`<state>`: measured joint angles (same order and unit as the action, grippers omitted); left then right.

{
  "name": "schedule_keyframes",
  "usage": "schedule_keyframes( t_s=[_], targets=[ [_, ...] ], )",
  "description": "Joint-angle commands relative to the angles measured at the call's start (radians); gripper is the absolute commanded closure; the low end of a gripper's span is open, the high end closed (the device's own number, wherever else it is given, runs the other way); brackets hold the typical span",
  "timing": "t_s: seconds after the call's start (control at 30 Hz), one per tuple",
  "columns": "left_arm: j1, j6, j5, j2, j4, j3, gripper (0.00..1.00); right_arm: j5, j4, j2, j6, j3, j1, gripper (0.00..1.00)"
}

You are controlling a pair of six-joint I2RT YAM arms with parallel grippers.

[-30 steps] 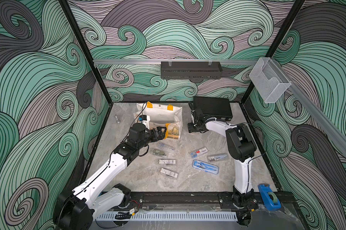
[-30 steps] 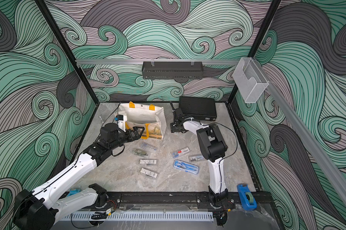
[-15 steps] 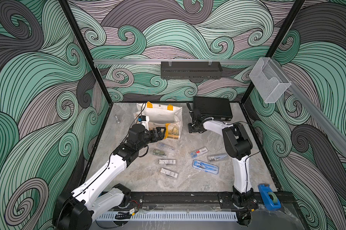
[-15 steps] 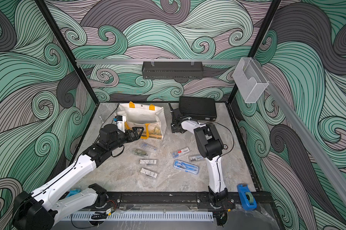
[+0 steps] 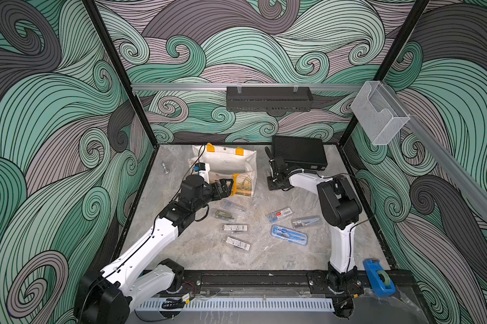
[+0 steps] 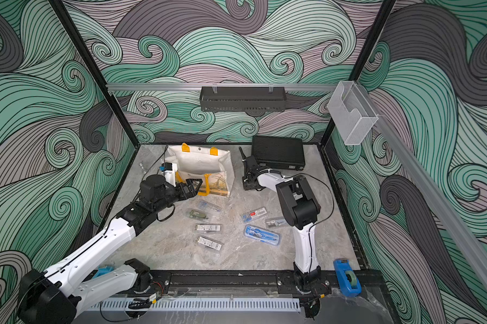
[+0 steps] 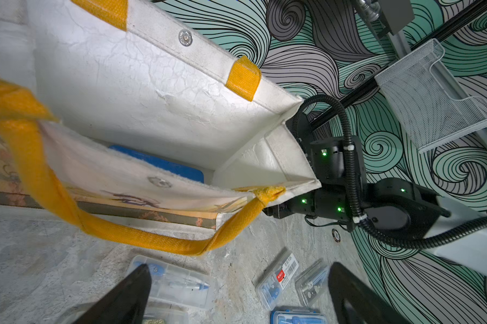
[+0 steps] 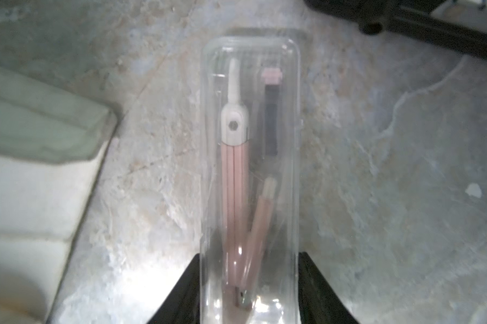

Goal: Put the compass set into the canvas bag
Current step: Pick up the compass set at the center of the board, then place the compass set in the canvas bag.

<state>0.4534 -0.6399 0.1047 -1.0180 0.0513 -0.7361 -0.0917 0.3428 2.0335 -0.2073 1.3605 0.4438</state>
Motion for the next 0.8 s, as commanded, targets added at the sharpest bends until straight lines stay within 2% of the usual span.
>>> schedule_keyframes(
  t_s=[0.0,0.17,0.47,0.63,0.77],
  targets=[
    [-0.01,0.012,0.002,-0.012,-0.005,-0.046,0.01,0.025,-0.098,-0.123,0.037,-0.052,0.003,0.58],
    [-0.009,0.006,0.024,-0.031,-0.01,-0.072,0.01,0.094,-0.188,-0.284,0.113,-0.169,0.002,0.58],
    [-0.01,0.028,0.093,-0.086,-0.005,-0.165,0.01,0.326,-0.307,-0.603,0.256,-0.358,0.01,0.58],
    [-0.009,0.036,0.167,-0.144,-0.019,-0.24,0.01,0.397,-0.298,-0.737,0.317,-0.392,0.056,0.58],
    [-0.009,0.017,0.24,-0.21,-0.03,-0.31,0.03,0.429,-0.281,-0.781,0.348,-0.388,0.116,0.58]
  ],
)
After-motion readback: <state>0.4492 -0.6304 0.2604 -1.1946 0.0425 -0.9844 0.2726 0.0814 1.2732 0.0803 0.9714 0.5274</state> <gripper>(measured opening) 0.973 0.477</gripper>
